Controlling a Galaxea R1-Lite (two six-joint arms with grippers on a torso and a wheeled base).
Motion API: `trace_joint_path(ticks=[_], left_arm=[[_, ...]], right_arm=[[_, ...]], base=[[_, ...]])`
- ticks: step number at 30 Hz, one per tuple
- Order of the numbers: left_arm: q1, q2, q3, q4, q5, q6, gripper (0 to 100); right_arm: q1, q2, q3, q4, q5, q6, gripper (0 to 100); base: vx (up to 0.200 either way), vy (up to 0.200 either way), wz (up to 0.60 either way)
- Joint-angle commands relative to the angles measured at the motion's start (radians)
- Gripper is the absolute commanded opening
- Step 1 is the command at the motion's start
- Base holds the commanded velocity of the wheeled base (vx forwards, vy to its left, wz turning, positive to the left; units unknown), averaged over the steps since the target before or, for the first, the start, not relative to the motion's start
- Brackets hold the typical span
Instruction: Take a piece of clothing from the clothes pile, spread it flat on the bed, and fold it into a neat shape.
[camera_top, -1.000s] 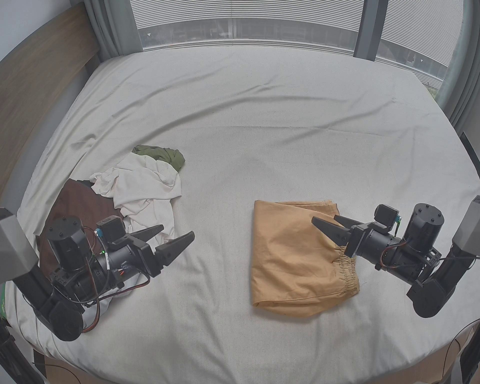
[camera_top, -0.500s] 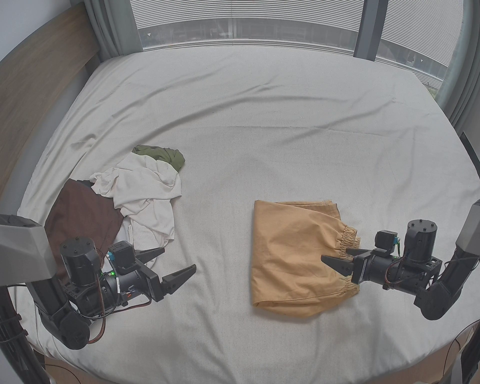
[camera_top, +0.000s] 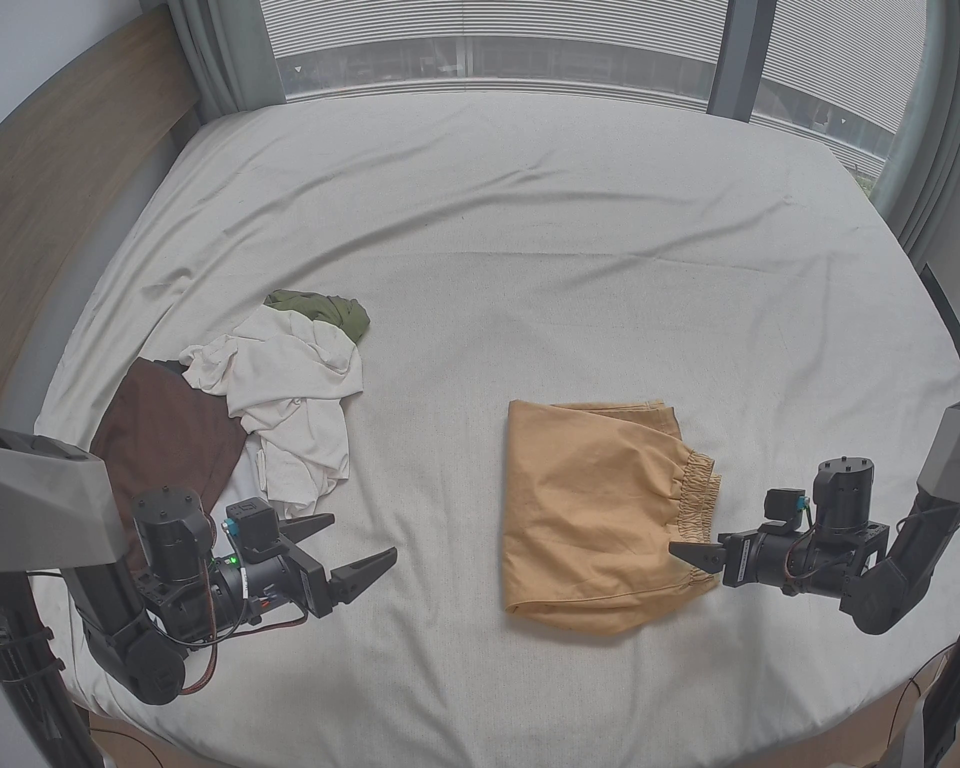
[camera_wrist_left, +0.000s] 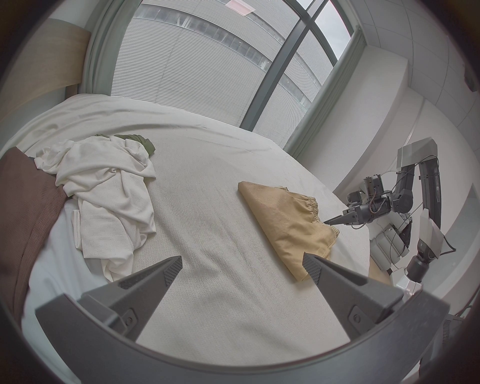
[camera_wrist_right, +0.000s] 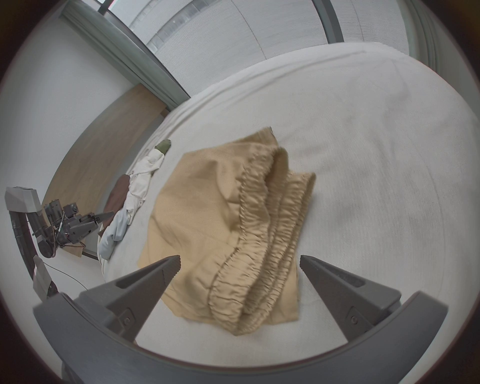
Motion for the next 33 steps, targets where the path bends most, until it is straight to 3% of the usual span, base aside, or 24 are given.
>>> trace_joint_path(ticks=[1, 11, 12, 26, 33], left_arm=[[-0.002, 0.007, 0.001, 0.000, 0.000, 0.000, 100], [-0.003, 0.006, 0.001, -0.001, -0.001, 0.000, 100], [-0.008, 0.006, 0.001, -0.001, -0.003, -0.001, 100], [-0.014, 0.006, 0.007, -0.001, -0.001, -0.001, 100], [-0.019, 0.013, 0.008, -0.001, -0.001, 0.000, 100]], right_arm=[[-0.008, 0.038, -0.001, 0.008, 0.000, 0.001, 100], [0.020, 0.098, -0.010, -0.005, 0.005, 0.007, 100], [0.061, 0.099, -0.012, -0.008, 0.008, 0.028, 100], [0.110, 0.112, -0.061, -0.009, 0.062, 0.195, 100], [0.112, 0.149, -0.073, -0.058, 0.051, 0.205, 100]], base=[[0.000, 0.000, 0.00], [0.000, 0.000, 0.00], [0.000, 0.000, 0.00], [0.000, 0.000, 0.00], [0.000, 0.000, 0.00]])
